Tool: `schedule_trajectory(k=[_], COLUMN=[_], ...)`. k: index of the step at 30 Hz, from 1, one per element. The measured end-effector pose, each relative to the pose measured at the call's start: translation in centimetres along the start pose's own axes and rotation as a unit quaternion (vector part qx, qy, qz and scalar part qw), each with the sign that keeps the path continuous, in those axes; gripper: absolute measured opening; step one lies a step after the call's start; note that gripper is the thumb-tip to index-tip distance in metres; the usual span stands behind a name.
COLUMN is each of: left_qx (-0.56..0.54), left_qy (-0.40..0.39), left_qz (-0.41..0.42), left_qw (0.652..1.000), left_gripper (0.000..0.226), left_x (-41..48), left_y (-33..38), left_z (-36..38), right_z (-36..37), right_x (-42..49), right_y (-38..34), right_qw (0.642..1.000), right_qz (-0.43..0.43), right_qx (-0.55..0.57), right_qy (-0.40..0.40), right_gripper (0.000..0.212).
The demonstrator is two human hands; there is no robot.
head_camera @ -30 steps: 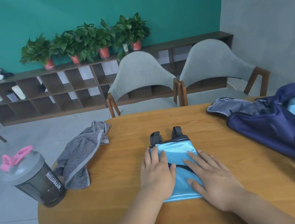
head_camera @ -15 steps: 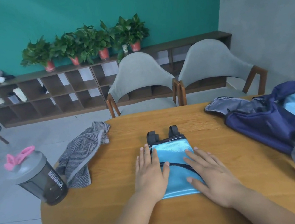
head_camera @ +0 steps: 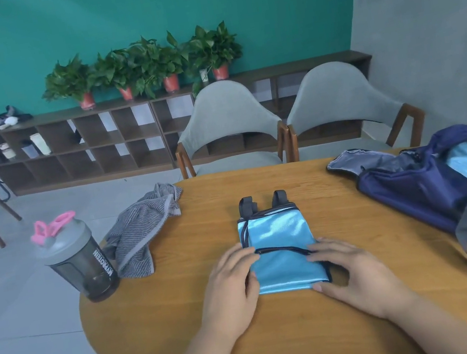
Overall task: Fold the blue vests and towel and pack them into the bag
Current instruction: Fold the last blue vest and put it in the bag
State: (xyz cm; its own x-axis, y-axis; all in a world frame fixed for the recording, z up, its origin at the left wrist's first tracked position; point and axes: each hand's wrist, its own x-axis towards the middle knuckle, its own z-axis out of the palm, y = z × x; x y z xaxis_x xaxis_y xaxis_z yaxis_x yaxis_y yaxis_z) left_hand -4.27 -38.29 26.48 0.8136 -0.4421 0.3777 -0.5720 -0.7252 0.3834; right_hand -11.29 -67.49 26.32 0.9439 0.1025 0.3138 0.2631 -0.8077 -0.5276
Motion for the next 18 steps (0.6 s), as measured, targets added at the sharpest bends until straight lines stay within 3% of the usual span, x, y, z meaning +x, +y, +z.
schedule_trajectory(k=[5, 8, 18], left_qx=[-0.001, -0.011, -0.066], left_qy=[-0.016, -0.029, -0.046], left_qz=[0.078, 0.063, 0.013], left_qw=[0.997, 0.998, 0.997], left_gripper=[0.042, 0.047, 0.031], left_x=[-0.56, -0.43, -0.15], left_y=[0.5, 0.53, -0.05], left_z=[-0.17, -0.23, -0.18], right_z=[0.75, 0.81, 0.43], right_x=[-0.15, -0.4, -0.58], right_y=[0.08, 0.06, -0.65], right_qw=[0.999, 0.997, 0.996], right_qz=[-0.009, -0.007, 0.005], right_qx=[-0.017, -0.032, -0.033], right_qy=[0.045, 0.069, 0.086], right_gripper=[0.028, 0.026, 0.026])
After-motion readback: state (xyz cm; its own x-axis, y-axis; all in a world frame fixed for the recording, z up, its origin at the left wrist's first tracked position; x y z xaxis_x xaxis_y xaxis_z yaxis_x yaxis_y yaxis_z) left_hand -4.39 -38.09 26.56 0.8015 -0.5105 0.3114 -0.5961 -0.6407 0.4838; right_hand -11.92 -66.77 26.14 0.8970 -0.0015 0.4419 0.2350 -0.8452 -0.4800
